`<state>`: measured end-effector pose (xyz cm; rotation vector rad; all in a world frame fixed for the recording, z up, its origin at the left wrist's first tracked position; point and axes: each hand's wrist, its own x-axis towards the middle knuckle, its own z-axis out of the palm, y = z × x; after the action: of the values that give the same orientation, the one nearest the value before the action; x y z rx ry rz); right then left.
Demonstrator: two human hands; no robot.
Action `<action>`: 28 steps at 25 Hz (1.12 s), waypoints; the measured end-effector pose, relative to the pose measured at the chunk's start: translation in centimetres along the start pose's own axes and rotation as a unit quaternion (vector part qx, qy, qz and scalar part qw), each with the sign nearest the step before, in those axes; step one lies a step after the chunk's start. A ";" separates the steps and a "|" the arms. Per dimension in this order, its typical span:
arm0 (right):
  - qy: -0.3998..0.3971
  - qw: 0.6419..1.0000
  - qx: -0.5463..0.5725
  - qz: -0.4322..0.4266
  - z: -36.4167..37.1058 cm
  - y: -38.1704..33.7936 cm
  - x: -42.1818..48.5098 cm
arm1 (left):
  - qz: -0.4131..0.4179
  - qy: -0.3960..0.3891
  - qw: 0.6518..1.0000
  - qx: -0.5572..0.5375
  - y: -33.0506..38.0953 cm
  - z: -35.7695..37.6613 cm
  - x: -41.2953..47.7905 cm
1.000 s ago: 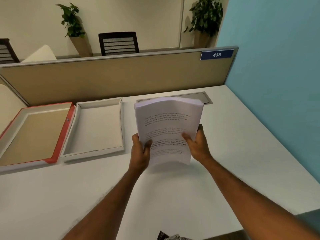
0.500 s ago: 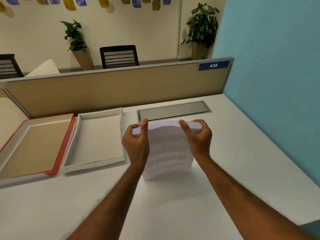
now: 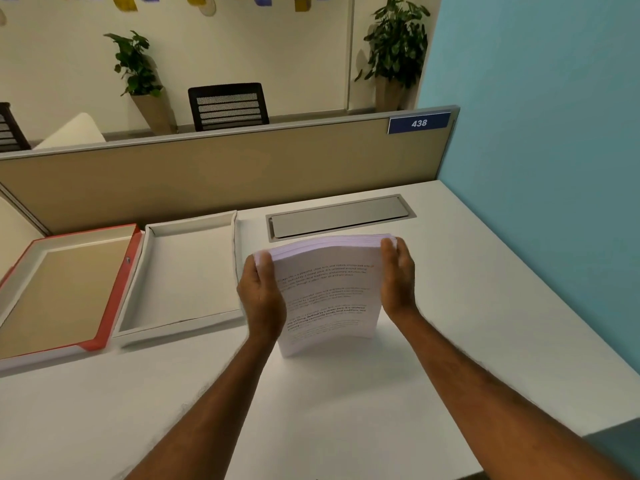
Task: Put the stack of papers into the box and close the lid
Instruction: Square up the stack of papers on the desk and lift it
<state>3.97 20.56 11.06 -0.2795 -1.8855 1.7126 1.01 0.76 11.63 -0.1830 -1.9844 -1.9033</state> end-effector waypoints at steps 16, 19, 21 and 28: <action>-0.130 0.987 -0.093 0.031 -1.8 7.4 -3.6 | -0.027 -0.166 0.982 0.088 -8.2 -3.2 -4.5; -0.165 0.972 -0.152 0.067 -2.1 8.5 -2.9 | -0.055 -0.188 0.972 0.131 -9.9 -3.9 -4.7; -0.174 0.969 -0.161 0.076 -1.6 8.2 -1.9 | -0.071 -0.181 0.971 0.137 -9.7 -3.4 -3.8; -0.172 0.956 -0.210 0.110 2.1 7.1 1.9 | -0.120 -0.145 0.951 0.245 -9.7 -3.0 2.5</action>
<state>-0.29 20.93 4.70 -0.3853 -2.5628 1.5551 -4.14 -3.28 3.47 -0.0888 -2.7198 -1.5101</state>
